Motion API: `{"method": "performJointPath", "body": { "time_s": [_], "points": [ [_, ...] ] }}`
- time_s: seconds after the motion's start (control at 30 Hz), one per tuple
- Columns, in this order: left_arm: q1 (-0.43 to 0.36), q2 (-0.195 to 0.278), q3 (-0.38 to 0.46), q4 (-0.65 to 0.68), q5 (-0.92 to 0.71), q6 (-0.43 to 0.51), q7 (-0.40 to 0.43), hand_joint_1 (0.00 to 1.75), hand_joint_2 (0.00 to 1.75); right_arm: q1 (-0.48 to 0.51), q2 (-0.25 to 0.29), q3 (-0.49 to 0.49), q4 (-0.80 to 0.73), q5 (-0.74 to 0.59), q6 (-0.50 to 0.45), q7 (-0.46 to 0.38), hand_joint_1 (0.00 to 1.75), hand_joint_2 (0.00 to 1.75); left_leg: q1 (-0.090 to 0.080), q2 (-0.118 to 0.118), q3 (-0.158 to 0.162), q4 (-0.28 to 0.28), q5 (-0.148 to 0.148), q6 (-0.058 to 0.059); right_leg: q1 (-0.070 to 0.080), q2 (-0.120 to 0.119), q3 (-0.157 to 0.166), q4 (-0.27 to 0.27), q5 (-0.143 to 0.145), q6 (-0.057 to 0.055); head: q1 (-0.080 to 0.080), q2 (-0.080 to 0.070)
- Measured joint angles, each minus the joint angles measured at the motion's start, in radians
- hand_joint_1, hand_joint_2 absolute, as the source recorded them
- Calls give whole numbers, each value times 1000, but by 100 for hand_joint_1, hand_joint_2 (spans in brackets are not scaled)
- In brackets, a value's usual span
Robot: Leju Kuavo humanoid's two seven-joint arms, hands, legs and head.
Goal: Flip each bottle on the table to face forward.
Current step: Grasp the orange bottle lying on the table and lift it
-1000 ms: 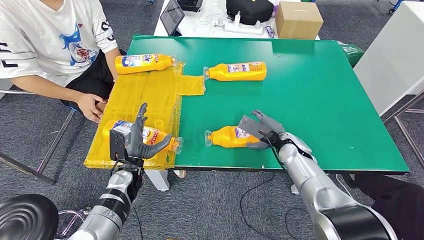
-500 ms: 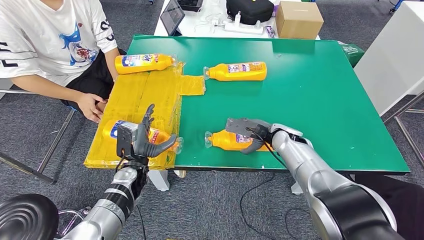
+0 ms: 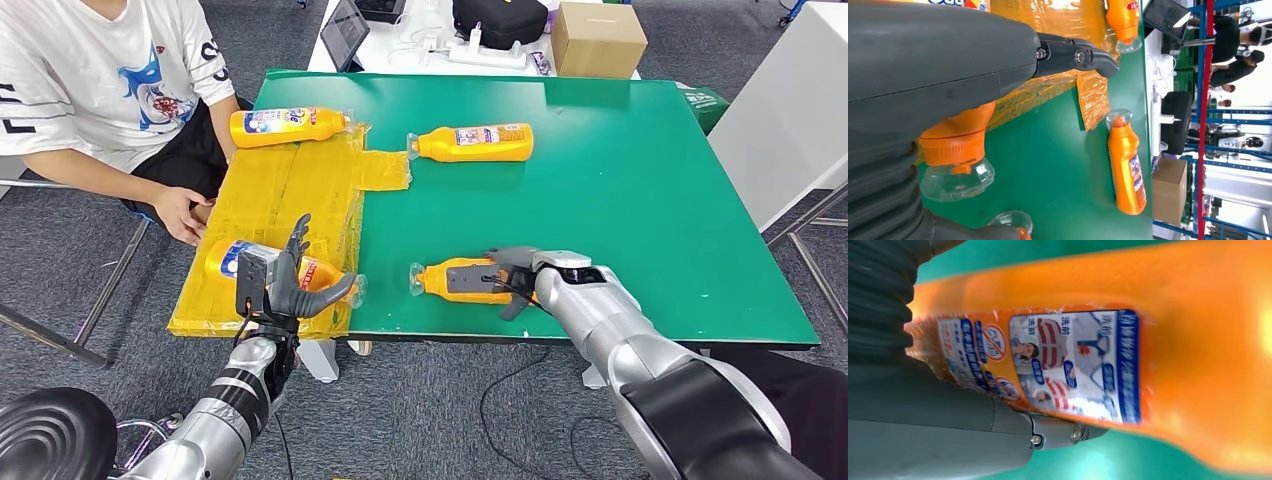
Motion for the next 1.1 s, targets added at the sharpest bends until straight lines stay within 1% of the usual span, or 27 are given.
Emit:
{"method": "performJointPath", "body": {
  "time_s": [0.23, 0.47, 0.5, 0.53, 0.6, 0.63, 0.67, 0.87, 1.03, 1.1],
  "points": [
    [1, -5, 2, 0, 8, 0, 1, 0, 175, 6, 8, 98, 15, 59, -29, 65, 0, 175, 0, 0, 0, 0, 0, 0, 0, 0, 0, 0, 0, 0, 0, 0],
    [10, -6, 5, 0, 11, 1, 3, 0, 175, 6, 15, 158, 20, 91, -51, 112, 0, 175, 0, 0, 1, 0, 0, 0, 0, 0, 1, 0, 0, 0, 0, 0],
    [11, -6, 5, 0, 11, 1, 3, 0, 175, 6, 16, 163, 20, 92, -53, 114, 17, 175, 0, 0, 1, 0, 0, 0, 0, 0, 1, 0, 0, 0, 0, 0],
    [12, -6, 5, 0, 11, 1, 3, 0, 175, 6, 16, 166, 20, 92, -55, 114, 56, 175, 0, 0, 1, 0, 0, 0, 0, 0, 1, 0, 0, 0, 0, 0],
    [13, -6, 6, 0, 11, 2, 3, 0, 175, 6, 17, 173, 20, 92, -59, 118, 143, 175, 0, 0, 1, 0, 0, 0, 0, 0, 1, 0, 0, 0, 0, 0],
    [13, -6, 6, 0, 11, 2, 3, 0, 175, 6, 18, 175, 20, 92, -63, 122, 170, 175, 0, 0, 1, 0, 0, 0, 0, 0, 1, 0, 0, 0, 0, 0],
    [14, -6, 6, -1, 11, 3, 3, 0, 175, 6, 18, 177, 20, 92, -70, 127, 175, 175, 0, 0, 1, 0, 0, 0, 0, 0, 1, 0, 0, 0, 0, 0],
    [31, -6, 12, -20, 11, 8, 7, 0, 175, 9, 20, 179, 20, 64, -143, 148, 175, 175, 0, 0, 2, 0, 1, 0, 0, 0, 2, 0, 0, 0, 0, 0],
    [56, -6, 27, -56, 7, 10, 15, 0, 175, 16, 8, 146, 5, 6, -269, 150, 175, 175, 0, 0, 1, 0, 1, 0, 0, 0, 1, 0, 1, 0, 0, 0],
    [65, -6, 31, -69, 6, 11, 17, 0, 175, 18, 2, 128, -5, -6, -301, 150, 175, 175, 0, 0, 1, 0, 1, 0, 0, 0, 1, 0, 1, 0, 0, 0]
  ]
}}
